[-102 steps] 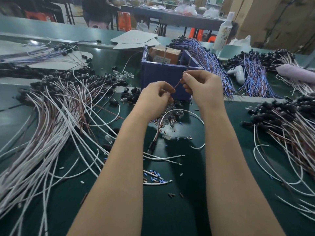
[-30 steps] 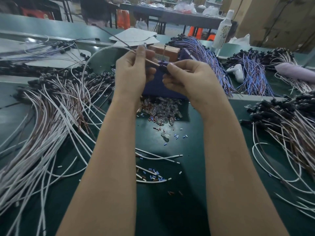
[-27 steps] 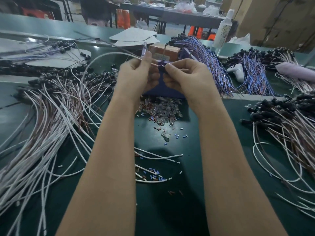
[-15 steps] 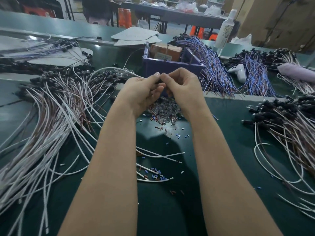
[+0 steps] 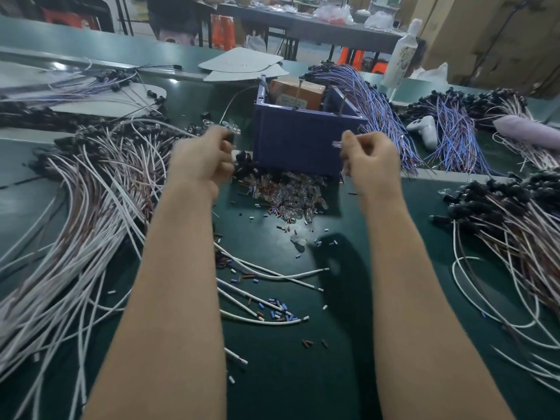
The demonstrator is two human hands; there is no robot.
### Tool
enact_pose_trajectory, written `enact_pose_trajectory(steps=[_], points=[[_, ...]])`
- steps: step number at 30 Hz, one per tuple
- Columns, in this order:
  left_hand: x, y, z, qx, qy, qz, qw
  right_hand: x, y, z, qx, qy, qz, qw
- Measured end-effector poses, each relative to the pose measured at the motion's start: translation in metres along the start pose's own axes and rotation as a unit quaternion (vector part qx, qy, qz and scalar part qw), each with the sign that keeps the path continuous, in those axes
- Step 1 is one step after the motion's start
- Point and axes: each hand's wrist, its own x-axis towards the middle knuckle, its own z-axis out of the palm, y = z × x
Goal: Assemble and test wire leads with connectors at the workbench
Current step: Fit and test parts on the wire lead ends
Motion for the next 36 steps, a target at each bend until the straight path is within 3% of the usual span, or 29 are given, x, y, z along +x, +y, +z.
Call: enact_pose_trajectory(steps=[3, 7, 12, 14, 21, 27, 29, 32, 36], points=[[-0.004, 0.002, 0.002, -0.042, -0.001, 0.031, 0.999, -0.002, 0.003, 0.008, -0.074, -0.042, 0.004, 0.996], [-0.01, -0.008, 0.022, -0.048, -0.041, 0.026, 0.998, -0.016, 0.01, 0.038, -0.239, -0.132, 0.001, 0.962], [-0.004, -0.011, 0.019, -0.097, -0.065, 0.001, 0.993, -0.033, 0.009, 0.062, -0.327, -0.24, -0.116, 0.907], [-0.004, -0.013, 0.019, -0.122, -0.081, -0.025, 0.989, -0.042, 0.01, 0.071, -0.355, -0.288, -0.121, 0.881], [-0.004, -0.016, 0.013, -0.233, -0.148, -0.086, 0.957, -0.047, 0.014, 0.073, -0.378, -0.198, -0.126, 0.896], [-0.007, -0.022, 0.009, -0.32, -0.246, -0.135, 0.905, -0.044, 0.013, 0.073, -0.384, -0.194, -0.099, 0.897], [-0.009, -0.024, 0.009, -0.335, -0.27, -0.138, 0.892, -0.041, 0.011, 0.07, -0.357, -0.179, -0.098, 0.911], [-0.01, -0.026, 0.008, -0.352, -0.297, -0.132, 0.878, -0.035, 0.004, 0.058, -0.149, -0.125, -0.06, 0.979], [-0.01, -0.026, 0.008, -0.356, -0.308, -0.117, 0.874, -0.02, -0.01, 0.032, 0.033, -0.076, -0.032, 0.996]])
